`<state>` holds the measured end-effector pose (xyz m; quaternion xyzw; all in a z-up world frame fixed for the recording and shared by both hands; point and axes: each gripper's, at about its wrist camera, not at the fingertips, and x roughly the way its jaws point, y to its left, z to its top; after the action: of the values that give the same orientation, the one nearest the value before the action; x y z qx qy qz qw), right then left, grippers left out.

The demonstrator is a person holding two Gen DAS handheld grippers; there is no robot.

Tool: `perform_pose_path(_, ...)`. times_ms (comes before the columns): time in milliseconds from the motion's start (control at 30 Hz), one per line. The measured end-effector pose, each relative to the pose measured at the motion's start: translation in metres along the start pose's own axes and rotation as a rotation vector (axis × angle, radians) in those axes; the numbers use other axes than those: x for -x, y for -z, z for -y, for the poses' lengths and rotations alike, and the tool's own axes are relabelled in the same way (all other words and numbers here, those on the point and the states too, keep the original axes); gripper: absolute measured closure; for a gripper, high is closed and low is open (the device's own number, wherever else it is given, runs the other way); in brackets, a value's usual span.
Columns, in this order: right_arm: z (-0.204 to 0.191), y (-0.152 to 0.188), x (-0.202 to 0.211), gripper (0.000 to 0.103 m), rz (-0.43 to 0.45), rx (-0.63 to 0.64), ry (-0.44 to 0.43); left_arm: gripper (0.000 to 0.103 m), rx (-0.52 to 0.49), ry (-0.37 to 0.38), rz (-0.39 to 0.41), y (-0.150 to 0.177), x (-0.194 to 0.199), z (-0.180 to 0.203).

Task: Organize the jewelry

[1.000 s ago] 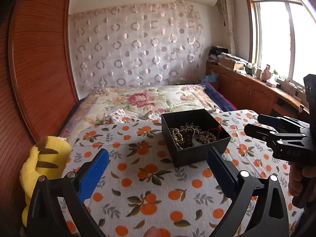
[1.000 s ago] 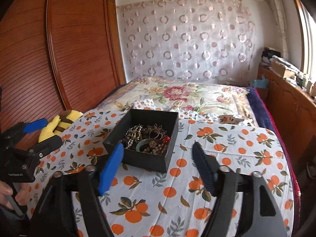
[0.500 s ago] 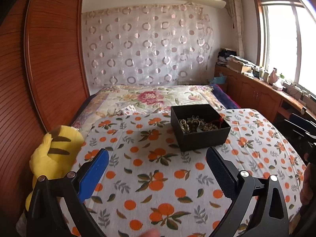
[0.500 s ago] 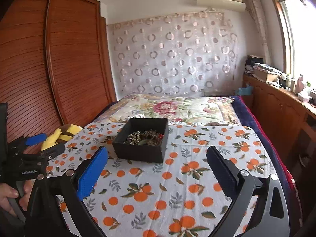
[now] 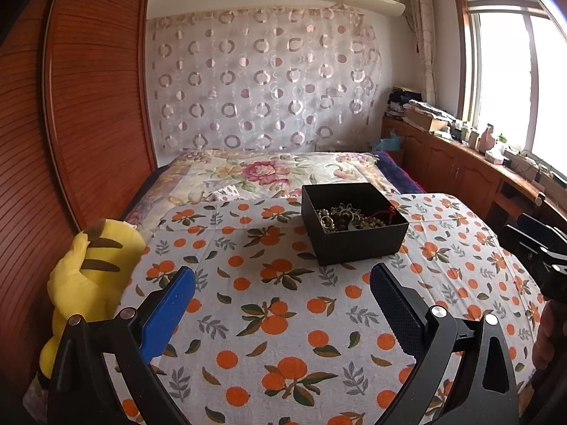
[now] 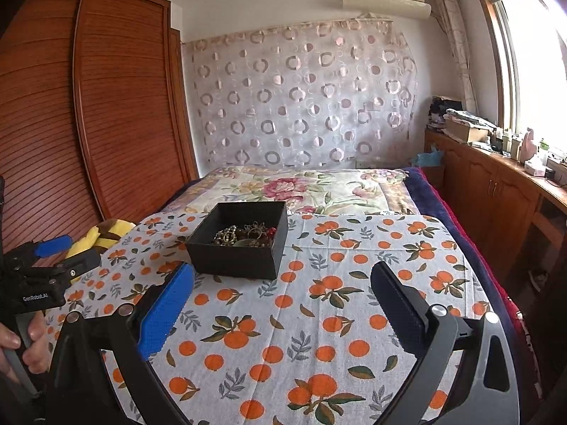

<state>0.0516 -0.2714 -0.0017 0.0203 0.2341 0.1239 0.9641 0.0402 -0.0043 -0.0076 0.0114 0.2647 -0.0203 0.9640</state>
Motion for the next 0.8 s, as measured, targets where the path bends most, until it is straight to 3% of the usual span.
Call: perform_pose_path(800, -0.0064, 0.0013, 0.0035, 0.002, 0.003, 0.007, -0.008, 0.008, 0.002, 0.005, 0.007, -0.0022, 0.003, 0.0049)
